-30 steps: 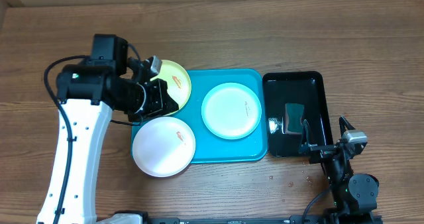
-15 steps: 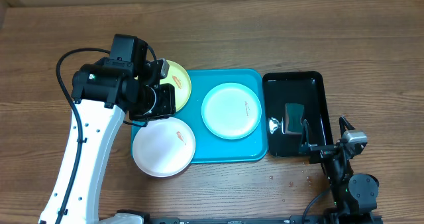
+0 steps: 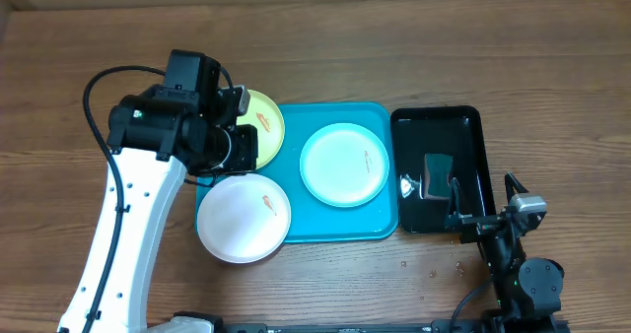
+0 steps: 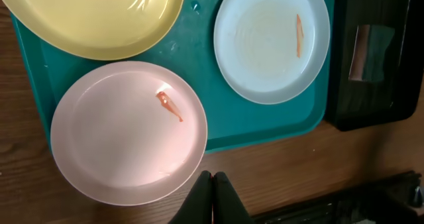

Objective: Clean dirty plates on tray and stack at the side
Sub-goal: 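Move the left gripper over the blue tray toward the white plate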

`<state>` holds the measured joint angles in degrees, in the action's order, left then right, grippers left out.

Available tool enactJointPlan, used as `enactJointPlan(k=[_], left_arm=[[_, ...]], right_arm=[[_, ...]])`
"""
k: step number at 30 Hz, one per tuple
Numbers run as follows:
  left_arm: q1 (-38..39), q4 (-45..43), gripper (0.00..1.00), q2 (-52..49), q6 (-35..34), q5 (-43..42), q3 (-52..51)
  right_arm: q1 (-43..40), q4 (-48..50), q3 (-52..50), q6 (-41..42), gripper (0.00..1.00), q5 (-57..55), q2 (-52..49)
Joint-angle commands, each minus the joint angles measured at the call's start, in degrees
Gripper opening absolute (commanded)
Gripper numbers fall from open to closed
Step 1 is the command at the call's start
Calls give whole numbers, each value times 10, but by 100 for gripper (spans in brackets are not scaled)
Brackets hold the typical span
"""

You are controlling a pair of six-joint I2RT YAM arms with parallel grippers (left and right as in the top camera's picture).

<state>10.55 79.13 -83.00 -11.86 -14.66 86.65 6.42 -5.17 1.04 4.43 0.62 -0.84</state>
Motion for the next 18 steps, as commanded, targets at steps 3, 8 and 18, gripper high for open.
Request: enactJointPlan(k=[3,8,18], left_arm=[[23,7,4,2,27,34,13],[39,3,4,2,27,36,7],[60,-15,4,2,27,37,7]], right_arm=[[3,3,-6,-3,100,-6,7],[3,3,-6,-4,100,-6,7],[3,3,-6,3,100,-5,7]])
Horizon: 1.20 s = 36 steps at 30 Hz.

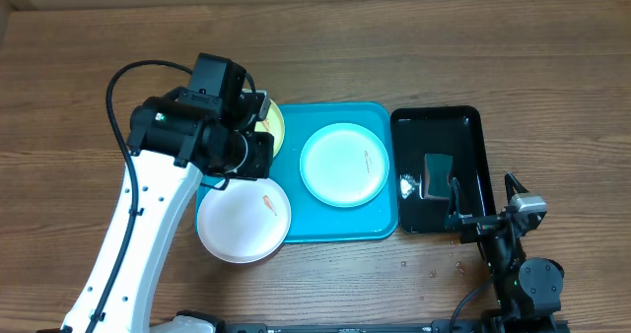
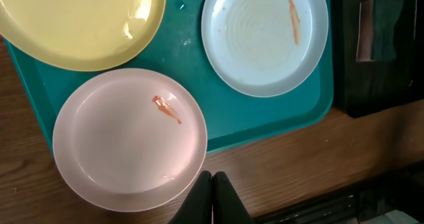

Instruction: Clean dirty plates on tray and stack at the side

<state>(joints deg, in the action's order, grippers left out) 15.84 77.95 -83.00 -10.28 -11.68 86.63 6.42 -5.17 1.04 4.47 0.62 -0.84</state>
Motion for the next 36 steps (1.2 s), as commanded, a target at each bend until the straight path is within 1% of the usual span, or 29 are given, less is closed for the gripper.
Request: enactJointPlan(k=[1,5,9,10,12,15,16,17,18,20,22,23,25,29,31,33,34,35,36], left_arm=[[8,-4,4,2,11,7,7],[13,-12,4,2,11,7,7],[23,-23,4,2,11,7,0],[25,-26,4,2,11,7,-1],[26,-31,4,2,11,8,-4],[26,-39,5,1,8,7,-13],[26,-46,7,1,4,8,-20],[26,-54,15,1,0,8,-28],[26,-63,29,0,-3,7,-37],[26,-79,51,-1,-6,4,-59],[26,-86,58,-2,-17,-6,-74],[26,-86,59,-2,-22,-16,-78],[26,-83,58,-2,-22,-41,-78],[26,-86,53,-2,-22,-52,-76],[26,-91,47,-2,-28,-47,-76],[26,-93,46,-2,-46,-42,-77],[26,-93,45,-3,-54,-42,-77],[26,-97,44,-3,-69,-42,-77],[26,-101,43,-3,-75,-42,-77]], right_arm=[[3,3,-6,2,100,-4,7],[3,4,-5,13,100,10,7],[3,-24,24,132,100,12,7],[3,-33,40,150,100,18,7],[3,-54,78,156,100,23,3],[3,-116,161,155,100,22,-25],[3,-145,196,155,100,23,-43],[3,-173,231,155,100,23,-65],[3,-202,269,155,100,23,-92],[3,-265,349,154,100,31,-155],[3,-327,428,140,100,46,-222],[3,-369,476,126,100,56,-266],[3,-454,567,115,100,61,-349],[3,-591,723,116,100,66,-496],[3,-636,777,116,100,68,-549],[3,-655,808,102,100,97,-593],[3,-655,810,87,95,110,-606],[3,-666,810,83,84,110,-632],[3,-679,810,78,82,108,-649]])
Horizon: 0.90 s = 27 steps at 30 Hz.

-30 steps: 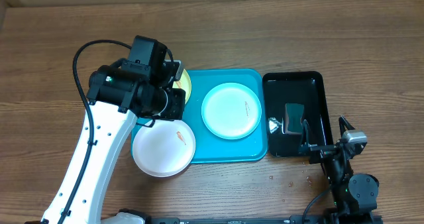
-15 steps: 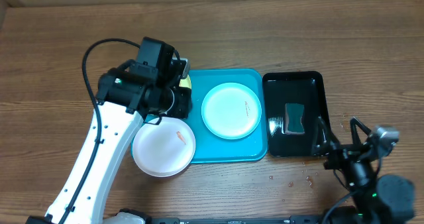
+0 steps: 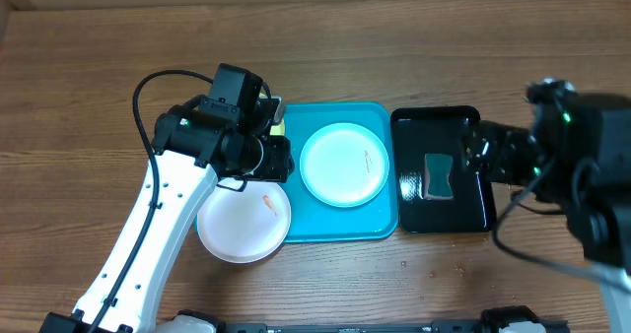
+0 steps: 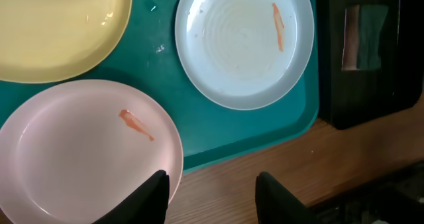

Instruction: Clean dirty plates on tray and stack at the side

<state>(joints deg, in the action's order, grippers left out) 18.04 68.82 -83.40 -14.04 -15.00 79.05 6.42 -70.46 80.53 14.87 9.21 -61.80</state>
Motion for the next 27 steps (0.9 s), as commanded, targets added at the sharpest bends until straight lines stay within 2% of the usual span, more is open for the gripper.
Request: enactJointPlan(k=[1,3,8,13,15,19,23,27], left_arm=[[4,-13,43,1,-42,-5,-2],[4,-20,44,1,-68,19,-2],[4,-29,46,1,-83,35,-2],[5,-30,42,1,-89,36,-3],[8,-35,40,1,-90,40,-8],[19,-49,41,-8,-109,80,-18],[23,-59,41,-33,-109,79,-18],[24,-78,41,-74,-108,82,-18]], right_arm=[[3,-44,15,-32,82,21,-58],[3,-95,10,-34,83,-3,-118],[3,-126,8,-34,81,-41,-205],[3,-110,8,-34,70,-42,-260],[3,-97,4,-34,65,-42,-272],[3,-56,-24,-33,63,-42,-277],[3,-4,-75,-29,55,-42,-277],[3,91,-148,-29,56,-42,-277]])
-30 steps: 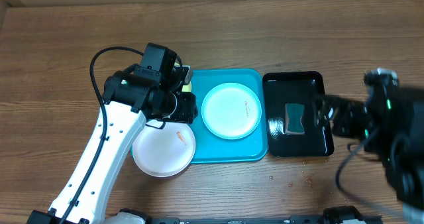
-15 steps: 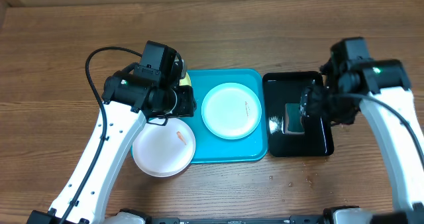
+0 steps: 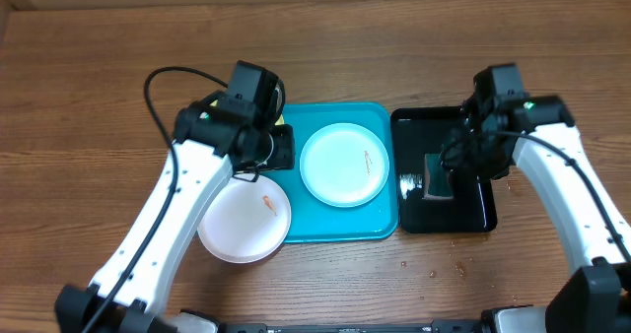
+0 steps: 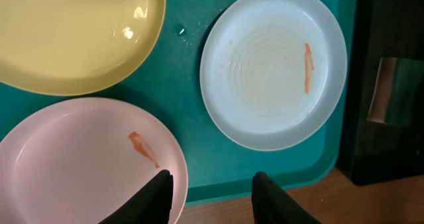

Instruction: Clean dirty plates on tray and stack at the side

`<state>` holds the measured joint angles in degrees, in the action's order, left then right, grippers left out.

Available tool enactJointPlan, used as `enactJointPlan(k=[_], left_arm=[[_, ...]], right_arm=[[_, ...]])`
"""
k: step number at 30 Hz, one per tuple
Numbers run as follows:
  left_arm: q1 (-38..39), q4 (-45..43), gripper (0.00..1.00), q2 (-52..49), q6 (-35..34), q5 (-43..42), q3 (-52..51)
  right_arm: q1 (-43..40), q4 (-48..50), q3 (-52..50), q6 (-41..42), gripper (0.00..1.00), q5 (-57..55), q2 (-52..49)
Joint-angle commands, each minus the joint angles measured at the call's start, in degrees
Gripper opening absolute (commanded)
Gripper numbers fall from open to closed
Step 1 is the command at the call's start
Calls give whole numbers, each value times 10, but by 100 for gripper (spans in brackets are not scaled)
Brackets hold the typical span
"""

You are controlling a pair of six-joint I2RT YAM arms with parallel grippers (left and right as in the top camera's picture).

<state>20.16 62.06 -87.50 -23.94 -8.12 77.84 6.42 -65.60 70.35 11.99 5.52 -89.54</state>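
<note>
A teal tray (image 3: 335, 227) holds a light blue plate (image 3: 344, 165) with an orange streak. A pink plate (image 3: 244, 218) with an orange smear overhangs the tray's front left corner. A yellow plate (image 4: 73, 32) lies at the back left and is mostly hidden under my left arm in the overhead view. My left gripper (image 4: 213, 179) hangs open above the tray's front edge, between the pink and blue plates, holding nothing. My right gripper (image 3: 461, 154) is down over the sponge (image 3: 437, 175) in the black bin (image 3: 475, 215). Its fingers are hidden.
The black bin stands against the tray's right side. Small crumbs (image 3: 434, 271) lie on the wooden table in front of it. Bare wood surrounds the tray on the left and at the back.
My right arm has moved from high over the bin's right side down to the sponge. My left gripper is still open, and its view has shifted to show more of the yellow plate.
At first my left gripper was shut above the tray's left side, and my right arm was folded at the front right. The left arm then stood further right, still shut. Later it was open, with the right arm raised over the bin. Now the right gripper is at the sponge.
</note>
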Motion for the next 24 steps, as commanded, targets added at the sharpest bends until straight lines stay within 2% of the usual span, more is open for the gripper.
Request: enactJointPlan(k=[1,6,12,24], left_arm=[[2,-18,41,-45,-9,12,-6],[4,-46,43,-96,-9,-10,-6],[14,-72,43,-156,-9,9,-6],[16,-140,33,-244,-9,6,-6]], right_arm=[[3,68,-64,0,56,-5,0],[3,143,-116,0,56,-5,0],[3,191,-146,0,56,-5,0],[3,210,-148,0,56,-29,0]])
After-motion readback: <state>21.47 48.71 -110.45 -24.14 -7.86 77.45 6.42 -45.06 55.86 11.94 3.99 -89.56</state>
